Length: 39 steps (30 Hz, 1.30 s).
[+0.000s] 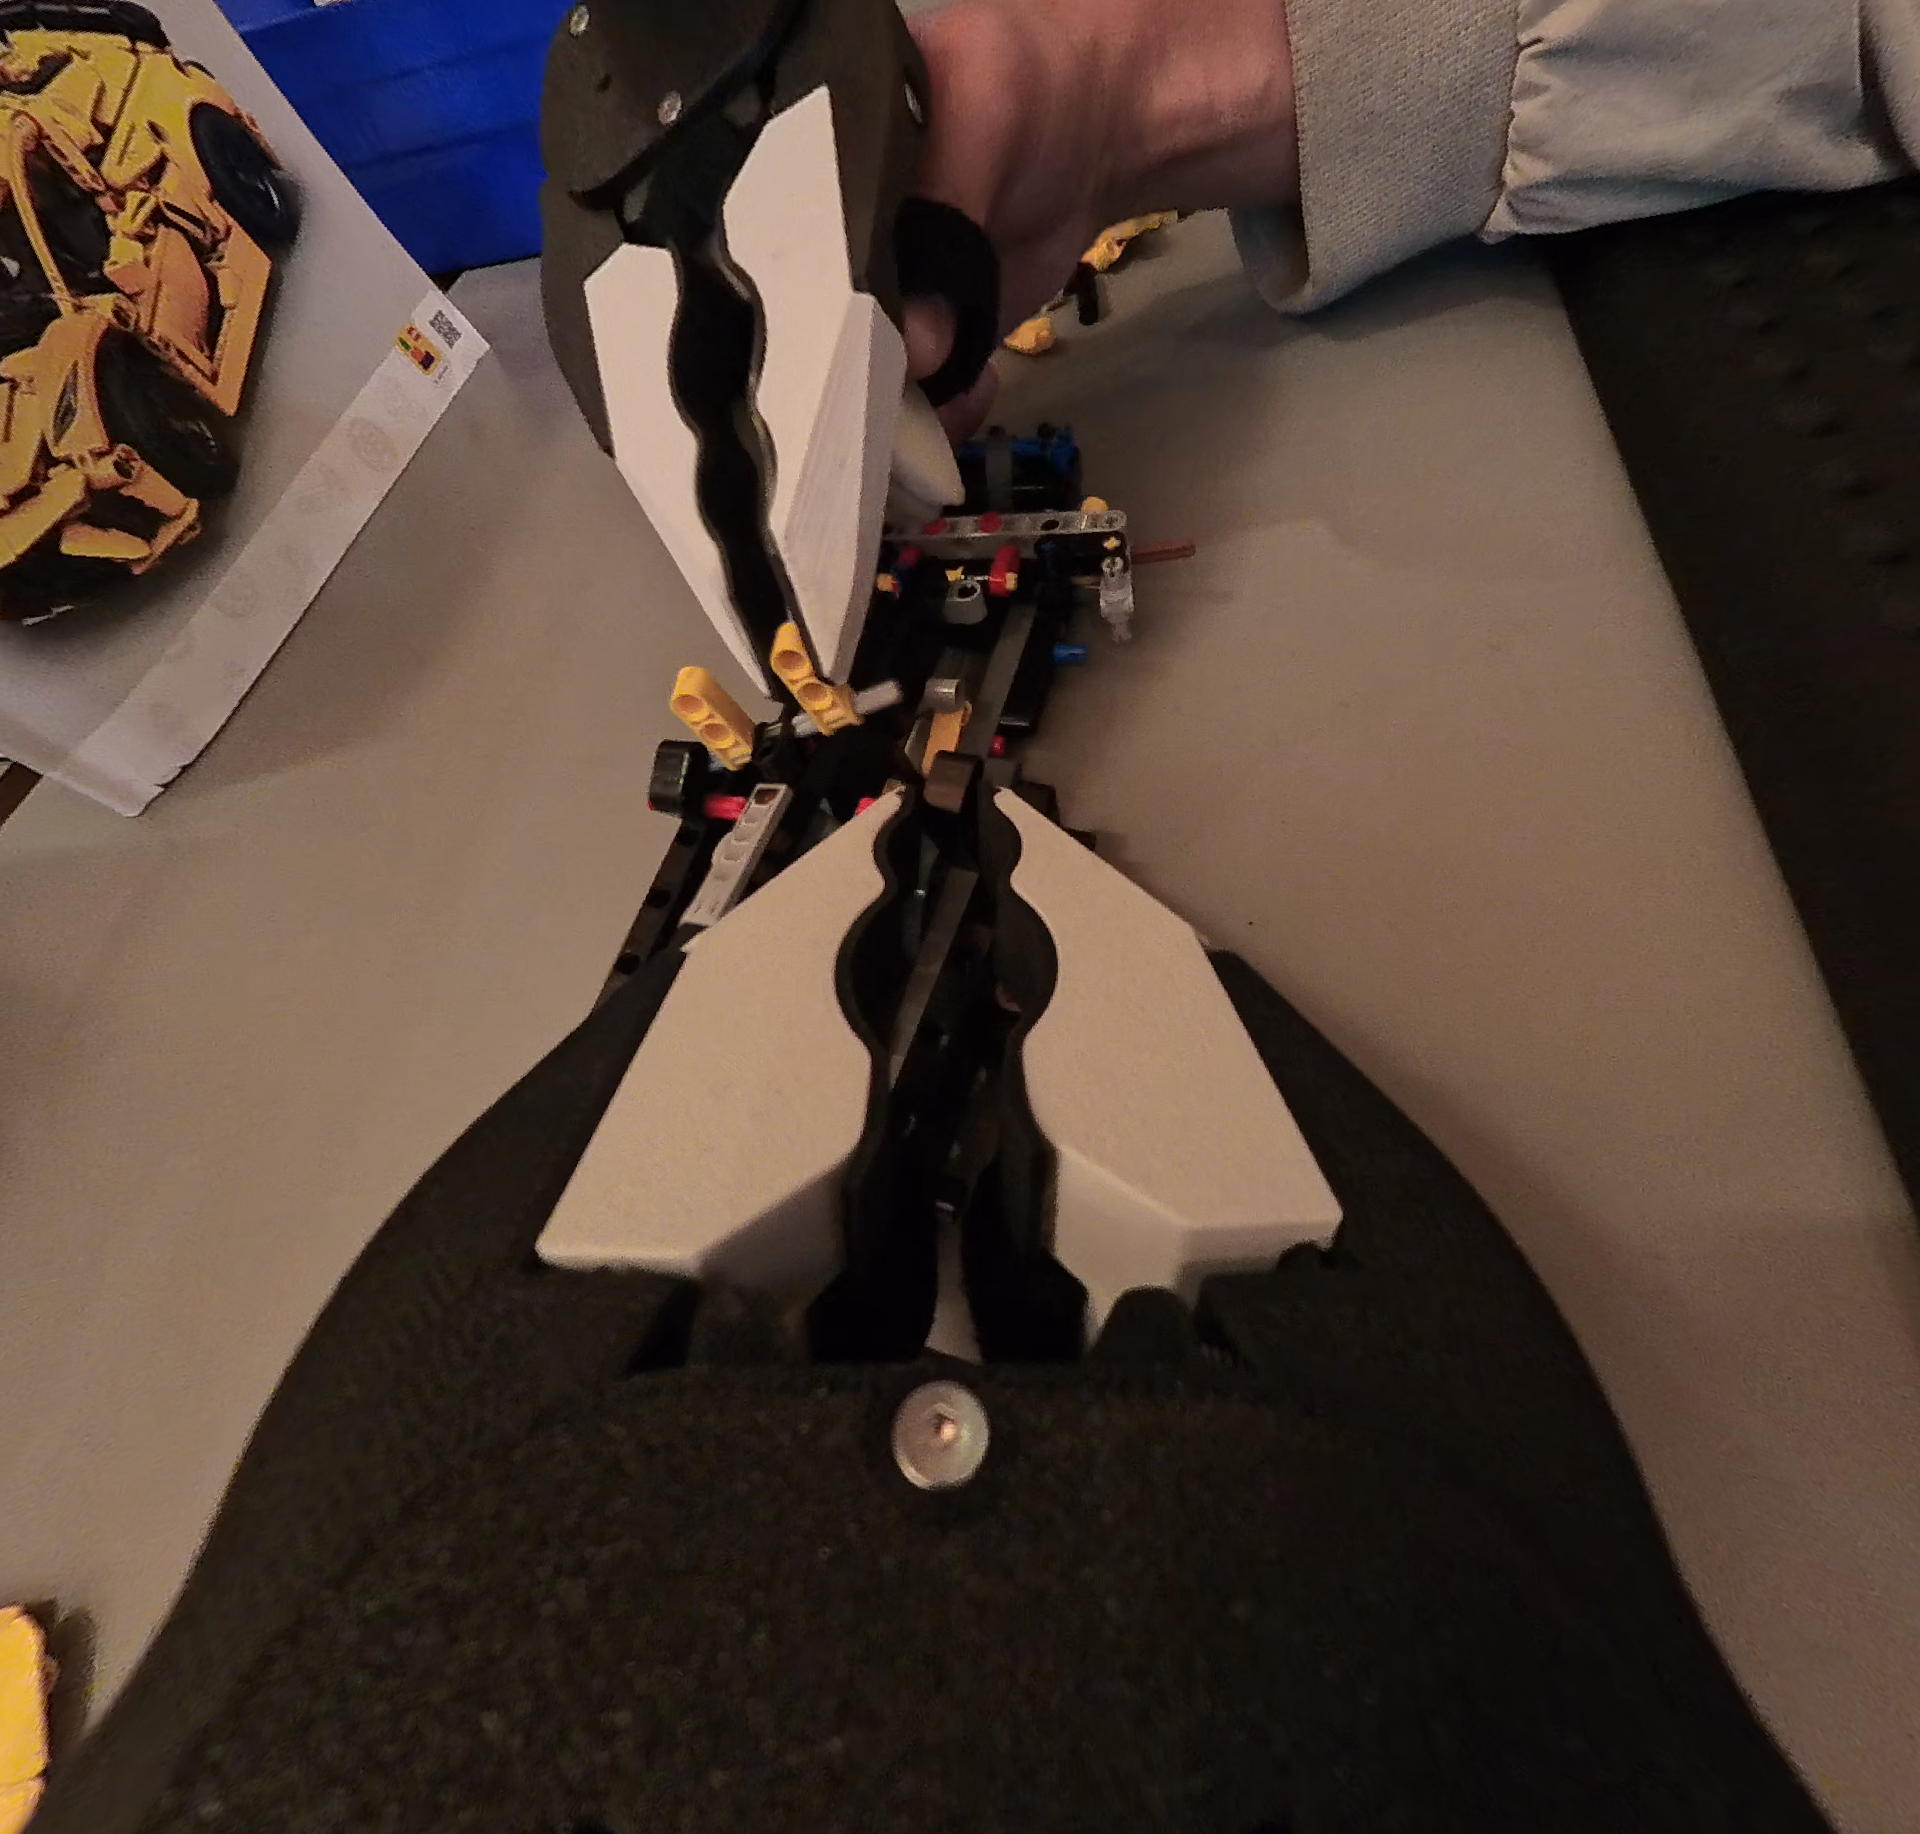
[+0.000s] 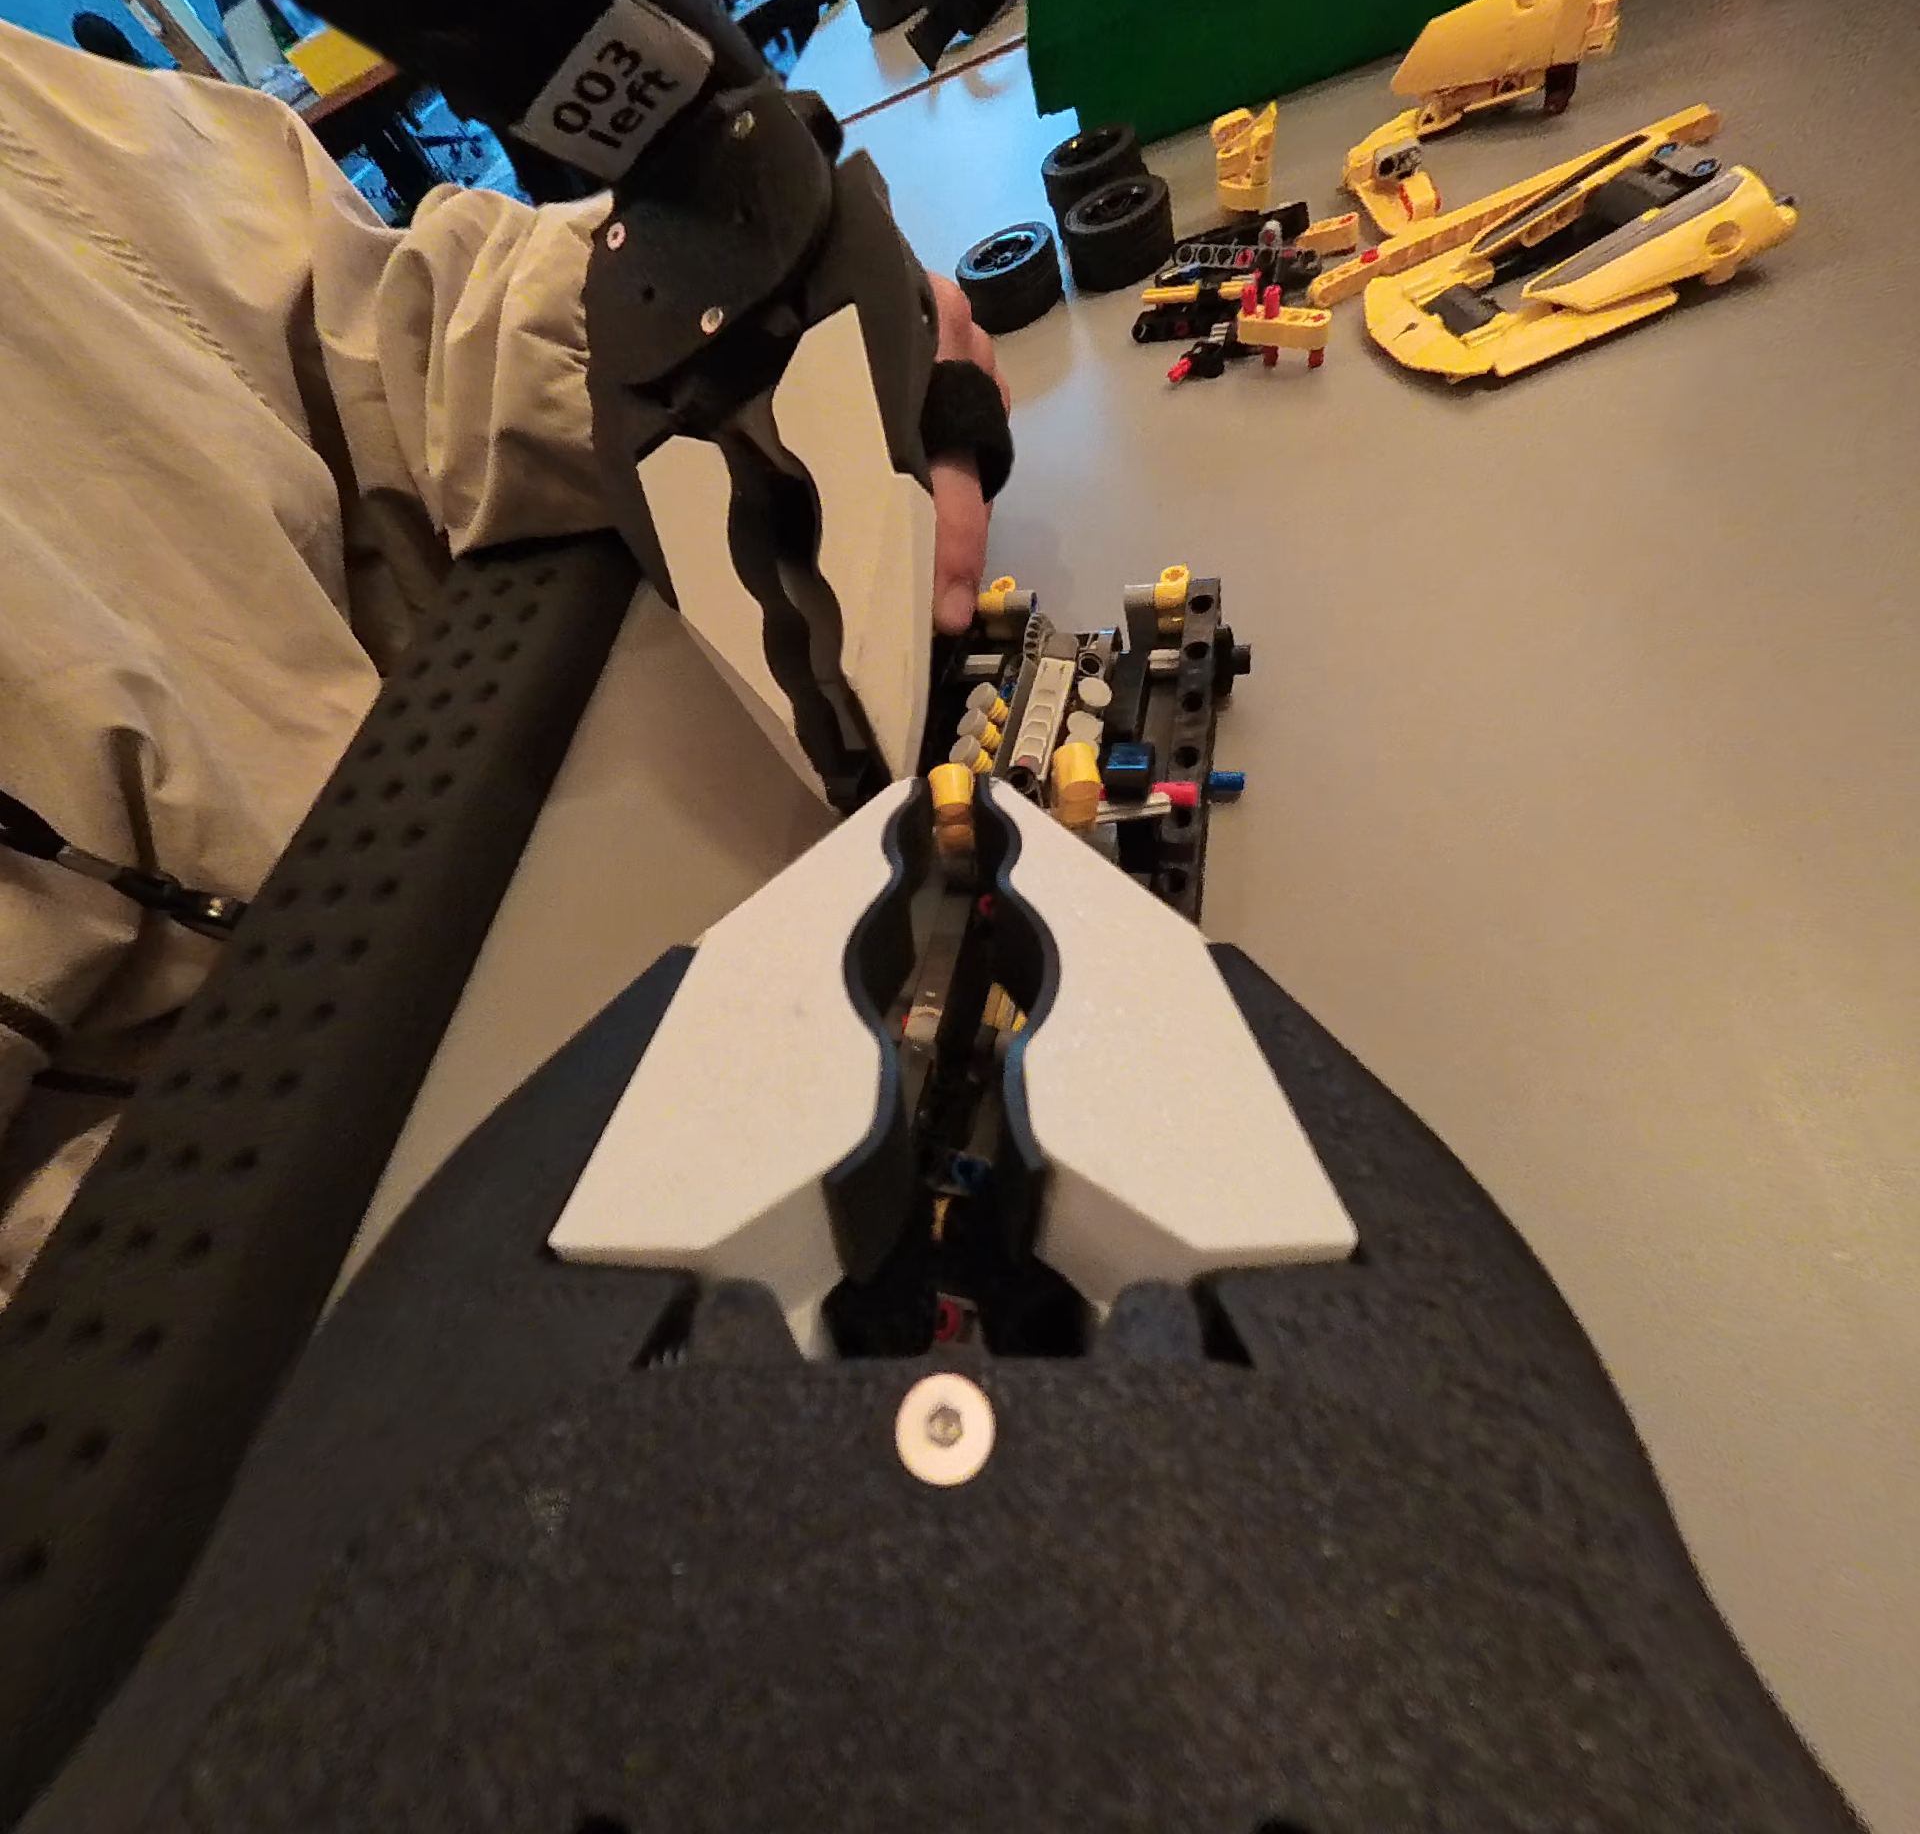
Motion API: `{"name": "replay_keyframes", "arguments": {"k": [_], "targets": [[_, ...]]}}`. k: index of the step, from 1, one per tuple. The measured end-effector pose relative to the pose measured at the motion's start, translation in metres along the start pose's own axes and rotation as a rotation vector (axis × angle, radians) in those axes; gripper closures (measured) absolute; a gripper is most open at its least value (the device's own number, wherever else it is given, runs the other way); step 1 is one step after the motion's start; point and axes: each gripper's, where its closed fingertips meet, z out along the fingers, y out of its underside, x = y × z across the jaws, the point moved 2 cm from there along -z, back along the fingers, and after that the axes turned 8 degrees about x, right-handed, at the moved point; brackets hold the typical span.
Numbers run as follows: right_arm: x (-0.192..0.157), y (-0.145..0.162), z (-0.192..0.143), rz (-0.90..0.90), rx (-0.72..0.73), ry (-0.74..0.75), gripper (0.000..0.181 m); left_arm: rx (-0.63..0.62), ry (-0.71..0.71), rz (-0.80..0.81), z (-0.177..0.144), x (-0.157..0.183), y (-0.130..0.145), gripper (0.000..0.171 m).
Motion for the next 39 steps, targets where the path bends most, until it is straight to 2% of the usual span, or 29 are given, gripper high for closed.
{"name": "replay_keyframes", "arguments": {"k": [4,7,8,15,19,26,27,28,34,37,39], "targets": [[-0.004,0.000,0.002,-0.123,-0.047,0.065,0.175,0.009,-0.001,-0.008,0.001,0.000,0.000,0.161],[-0.013,0.002,0.005,-0.169,-0.105,0.071,0.152,0.008,-0.005,-0.011,0.002,-0.001,0.000,0.161],[-0.013,0.003,0.005,-0.200,-0.124,0.091,0.151,0.007,-0.004,-0.013,0.002,-0.001,0.000,0.161],[-0.009,0.006,0.009,-0.497,-0.153,0.294,0.160,0.007,-0.006,-0.013,0.002,-0.001,0.000,0.161],[-0.012,0.007,0.009,-0.435,-0.157,0.251,0.158,0.006,-0.007,-0.013,0.002,-0.001,0.000,0.161],[-0.009,0.007,0.010,-0.384,-0.166,0.222,0.164,0.005,-0.014,-0.016,0.002,-0.002,0.000,0.161],[-0.010,0.007,0.010,-0.365,-0.169,0.210,0.175,0.005,-0.015,-0.016,0.002,-0.002,0.000,0.161],[-0.009,0.007,0.010,-0.367,-0.169,0.211,0.175,0.004,-0.016,-0.015,0.002,-0.002,0.000,0.161],[-0.009,0.006,0.010,-0.326,-0.145,0.218,0.175,0.004,-0.021,-0.013,0.002,-0.002,0.000,0.161],[-0.014,0.008,0.010,-0.385,-0.168,0.243,0.161,0.003,-0.021,-0.013,0.002,-0.002,0.000,0.161],[-0.015,0.009,0.010,-0.432,-0.183,0.276,0.162,0.004,-0.021,-0.014,0.002,-0.002,0.000,0.161]]}}
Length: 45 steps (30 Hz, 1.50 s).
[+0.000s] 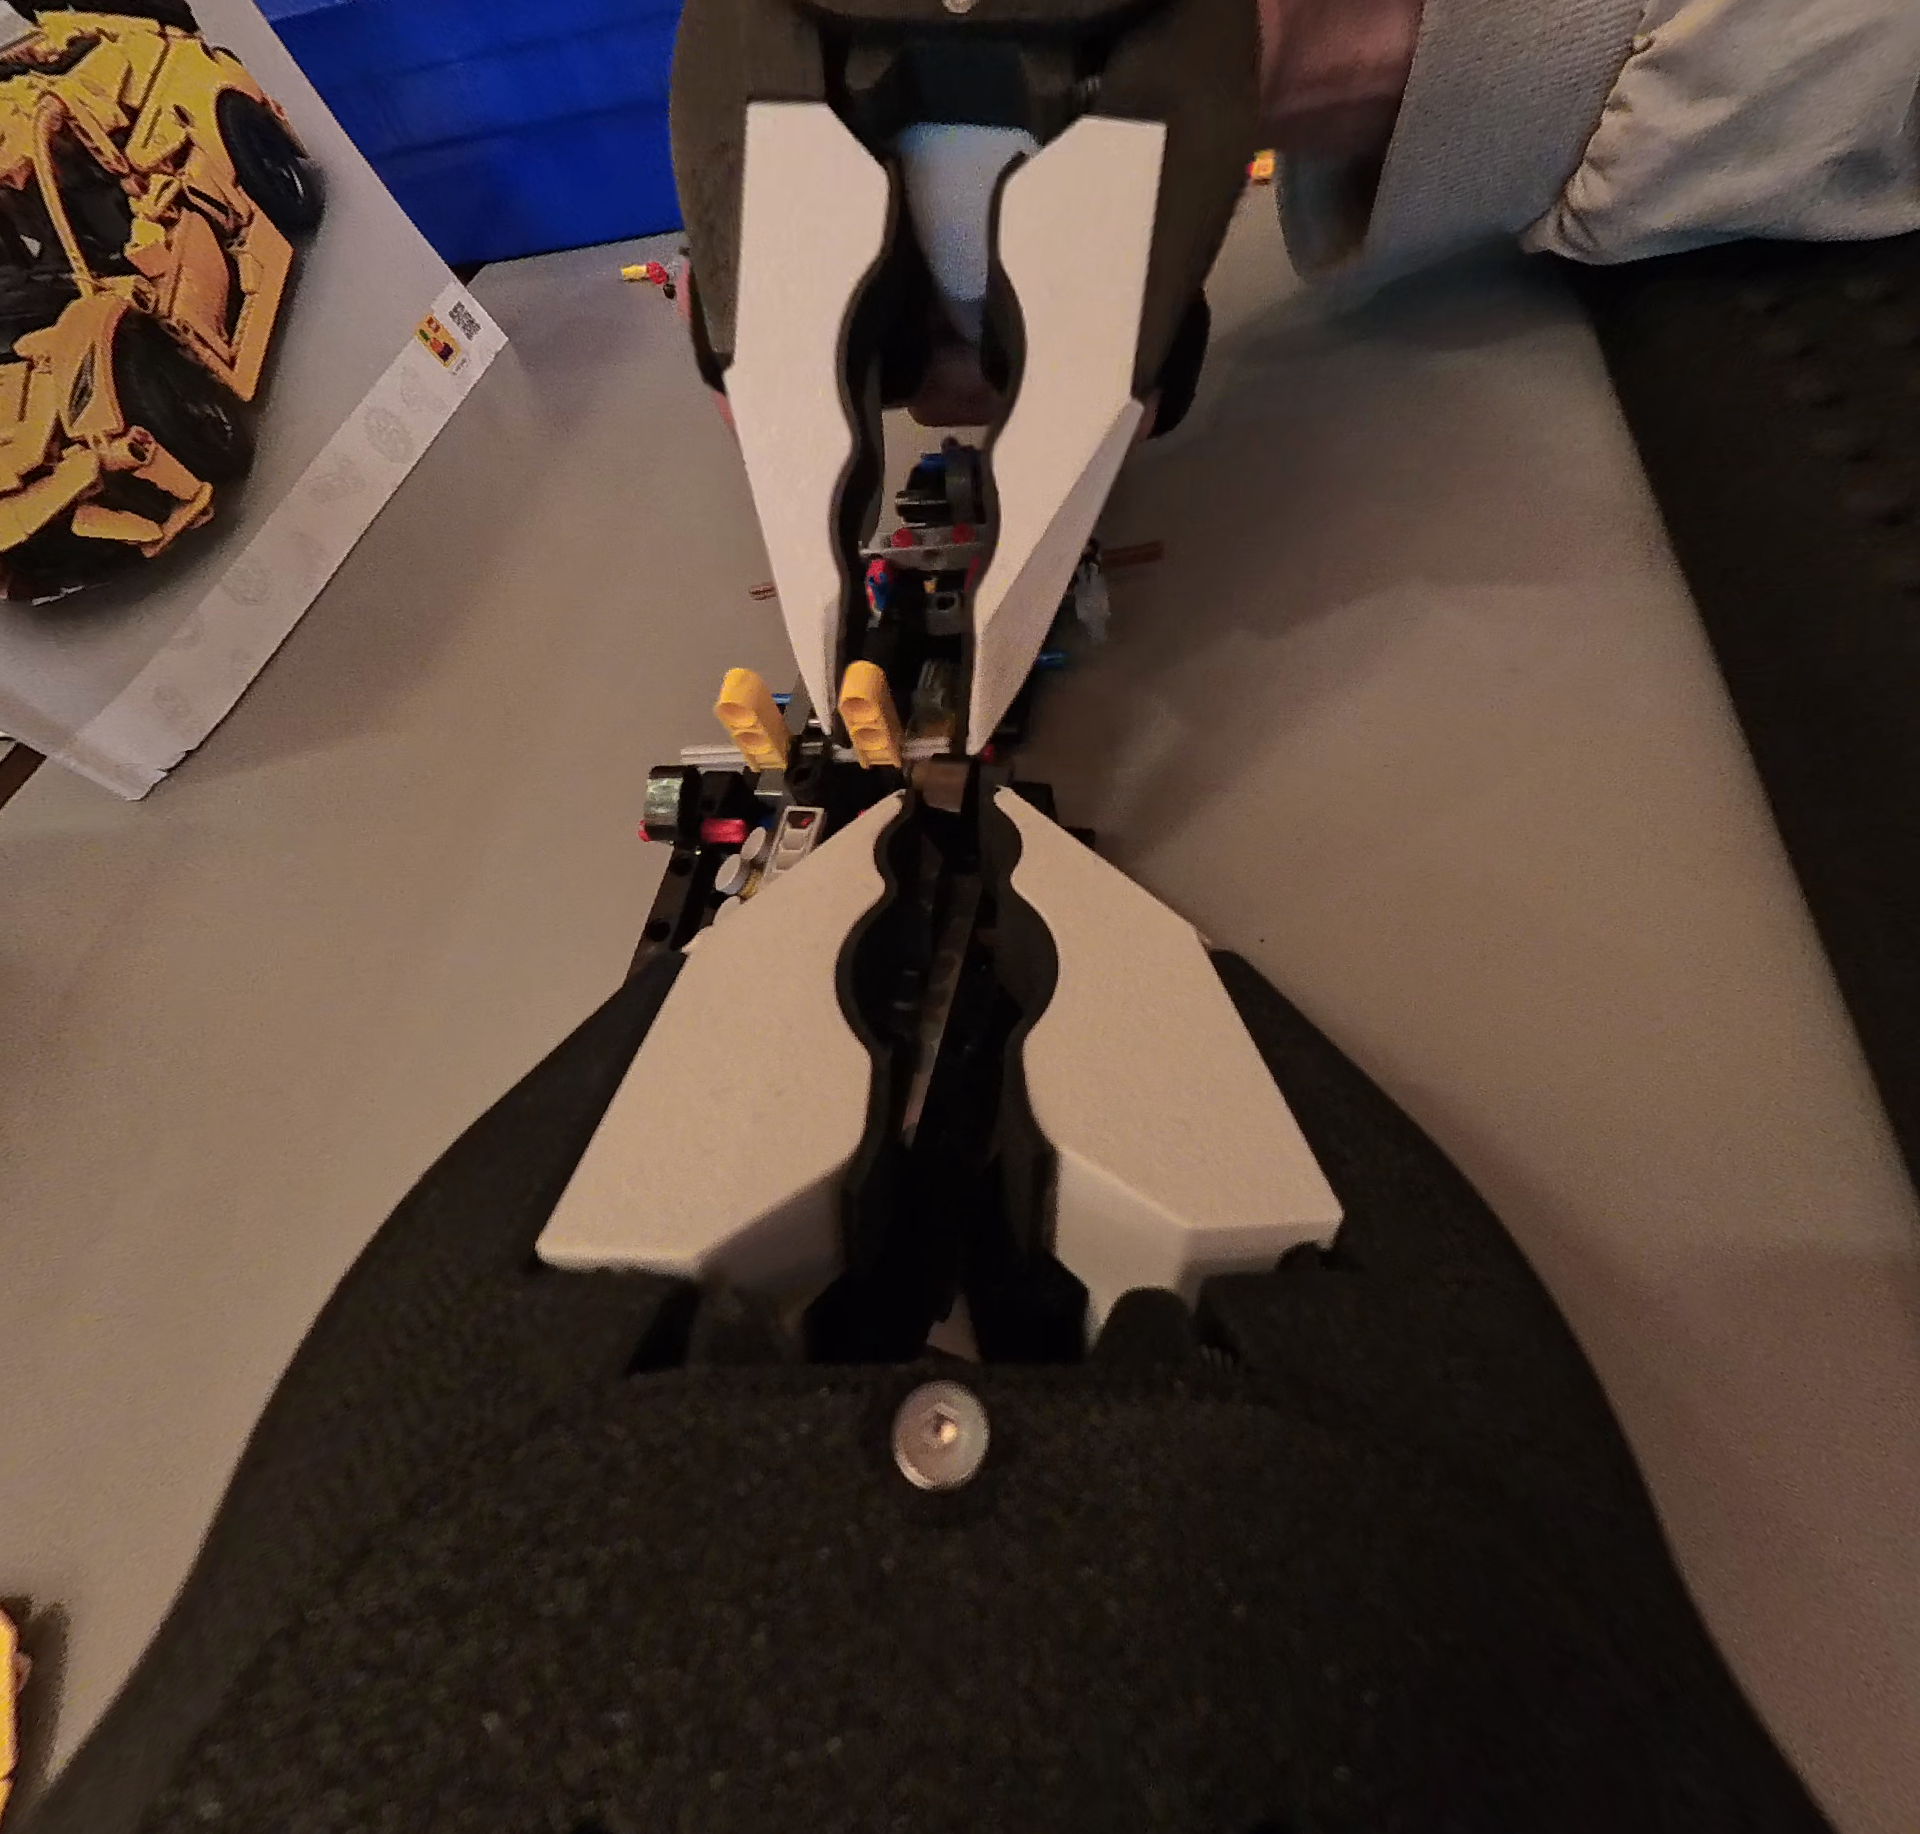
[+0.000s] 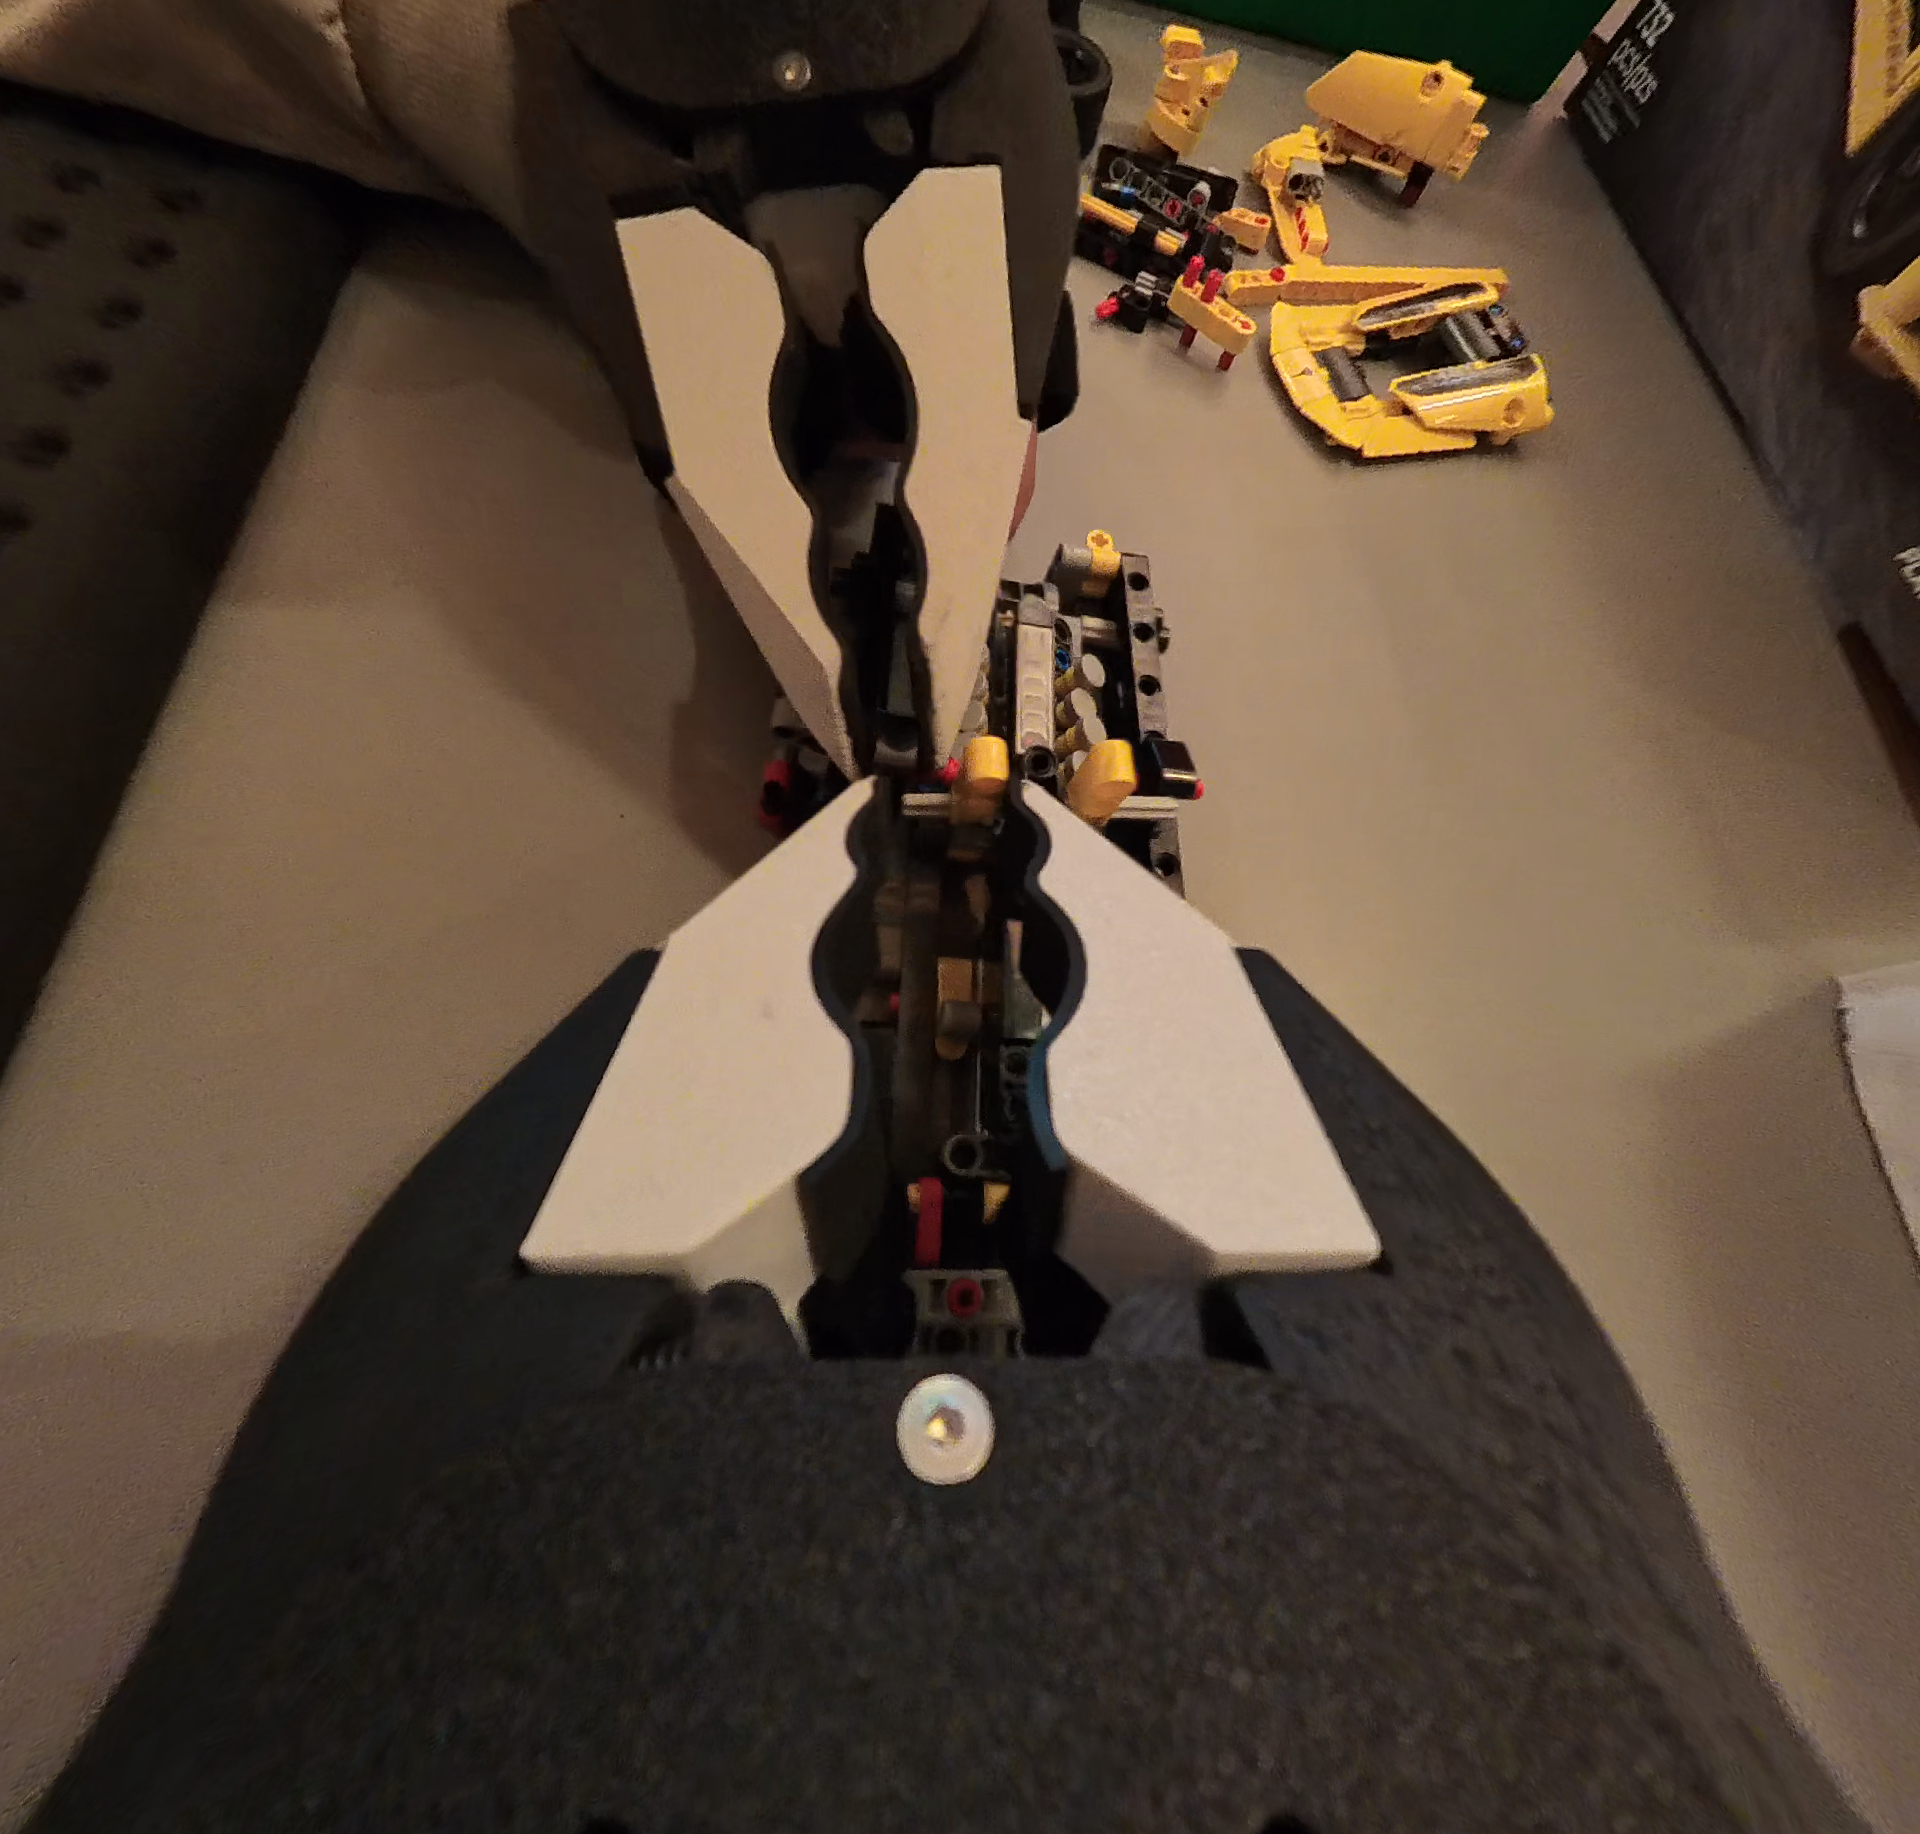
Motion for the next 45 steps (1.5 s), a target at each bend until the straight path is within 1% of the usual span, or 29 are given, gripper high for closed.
{"name": "replay_keyframes", "arguments": {"k": [5,7,8,10,16,25,26,27,32,35,38,43,45], "targets": [[-0.0003,0.0006,-0.0002,-0.053,-0.032,0.017,0.163,0.000,0.000,0.002,0.0002,0.0002,0.0000,0.161],[-0.0025,0.0006,-0.0002,-0.074,-0.047,0.005,0.159,0.000,0.002,0.002,0.0003,0.0004,-0.0001,0.161],[-0.0016,0.0006,-0.0001,-0.083,-0.057,0.012,0.163,0.000,0.003,0.001,0.0003,0.0004,-0.0001,0.161],[-0.0008,0.0005,0.0001,-0.098,-0.068,0.006,0.163,0.000,0.005,-0.003,0.0002,0.0003,-0.0001,0.161],[0.0019,0.0011,0.0010,-0.089,-0.119,-0.009,0.164,-0.001,-0.009,0.002,0.0002,-0.0009,0.0000,0.161],[0.0036,0.0018,0.0036,-0.103,-0.137,0.012,0.167,-0.004,-0.029,-0.006,-0.0002,-0.0038,0.0007,0.161],[0.0043,0.0019,0.0039,-0.100,-0.138,0.016,0.167,-0.005,-0.034,-0.008,-0.0002,-0.0045,0.0007,0.161],[0.0039,0.0014,0.0037,-0.096,-0.136,0.014,0.175,-0.005,-0.038,-0.011,-0.0003,-0.0053,0.0009,0.161],[0.0041,0.0013,0.0042,-0.100,-0.143,0.016,0.175,-0.003,-0.039,-0.006,-0.0007,-0.0055,0.0008,0.162],[0.0047,0.0007,0.0033,-0.036,-0.114,0.002,0.175,-0.004,-0.036,-0.016,-0.0008,-0.0060,0.0009,0.162],[0.0054,-0.0003,0.0030,-0.020,-0.083,0.014,0.173,-0.006,-0.045,-0.006,-0.0008,-0.0066,0.0012,0.162],[0.0061,-0.0020,0.0016,-0.106,-0.045,0.088,0.171,-0.007,-0.046,-0.005,-0.0007,-0.0069,0.0014,0.161],[0.0062,-0.0024,0.0022,-0.083,-0.022,0.077,0.172,-0.006,-0.046,-0.005,-0.0008,-0.0068,0.0014,0.161]]}}
